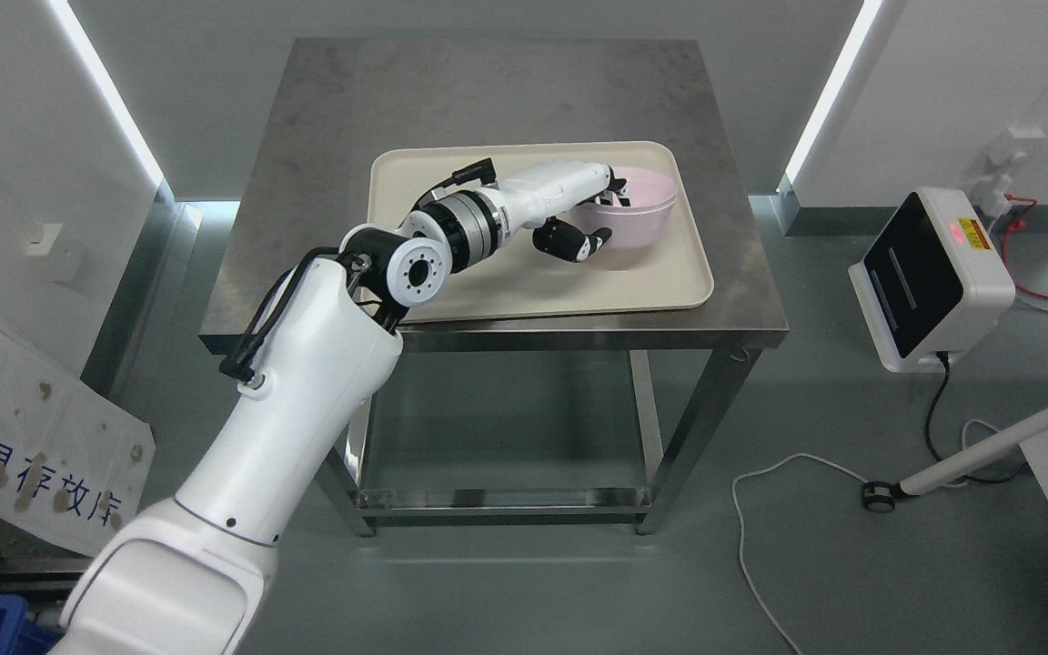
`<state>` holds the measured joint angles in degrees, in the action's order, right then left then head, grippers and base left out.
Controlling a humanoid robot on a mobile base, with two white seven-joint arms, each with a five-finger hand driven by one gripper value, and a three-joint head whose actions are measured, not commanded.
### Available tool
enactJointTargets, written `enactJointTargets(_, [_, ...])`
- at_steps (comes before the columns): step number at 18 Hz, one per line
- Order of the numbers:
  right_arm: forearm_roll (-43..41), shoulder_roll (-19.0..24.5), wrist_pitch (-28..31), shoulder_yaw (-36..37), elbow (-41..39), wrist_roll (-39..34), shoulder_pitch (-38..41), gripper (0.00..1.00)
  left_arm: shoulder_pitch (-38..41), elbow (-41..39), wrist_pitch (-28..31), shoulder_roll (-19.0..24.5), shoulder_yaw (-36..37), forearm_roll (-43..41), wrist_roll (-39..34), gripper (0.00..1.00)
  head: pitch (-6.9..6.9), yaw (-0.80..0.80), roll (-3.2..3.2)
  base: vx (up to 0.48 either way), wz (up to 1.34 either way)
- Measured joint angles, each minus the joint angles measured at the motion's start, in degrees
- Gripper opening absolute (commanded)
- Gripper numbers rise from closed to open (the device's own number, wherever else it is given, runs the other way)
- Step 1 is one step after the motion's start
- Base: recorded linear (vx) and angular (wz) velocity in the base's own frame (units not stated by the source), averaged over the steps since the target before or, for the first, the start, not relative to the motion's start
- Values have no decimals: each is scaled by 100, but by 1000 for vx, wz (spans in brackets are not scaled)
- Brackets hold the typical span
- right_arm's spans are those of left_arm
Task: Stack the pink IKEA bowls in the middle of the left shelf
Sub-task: 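Lift the stacked pink bowls off the tray with the left hand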
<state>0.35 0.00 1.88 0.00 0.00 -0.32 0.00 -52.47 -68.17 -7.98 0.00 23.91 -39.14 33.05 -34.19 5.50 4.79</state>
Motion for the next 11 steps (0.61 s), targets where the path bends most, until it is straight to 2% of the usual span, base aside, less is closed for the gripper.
enactJointTargets(4, [-19, 0, -23, 0, 0, 0, 0, 100, 347, -728, -579, 0, -714, 1, 419, 1, 0, 0, 0, 0, 0])
enactJointTargets(6, [-9, 0, -7, 0, 0, 0, 0, 100, 451, -1060, -1126, 0, -1094, 2, 745, 2, 0, 0, 0, 0, 0])
enactJointTargets(8, [433, 0, 1, 0, 0, 0, 0, 100, 542, -1322, -1768, 0, -1480, 3, 1013, 2, 0, 0, 0, 0, 0])
enactJointTargets(11, [235, 0, 3, 0, 0, 0, 0, 100, 762, -1626, -2724, 0, -2016, 62, 1182, 2, 0, 0, 0, 0, 0])
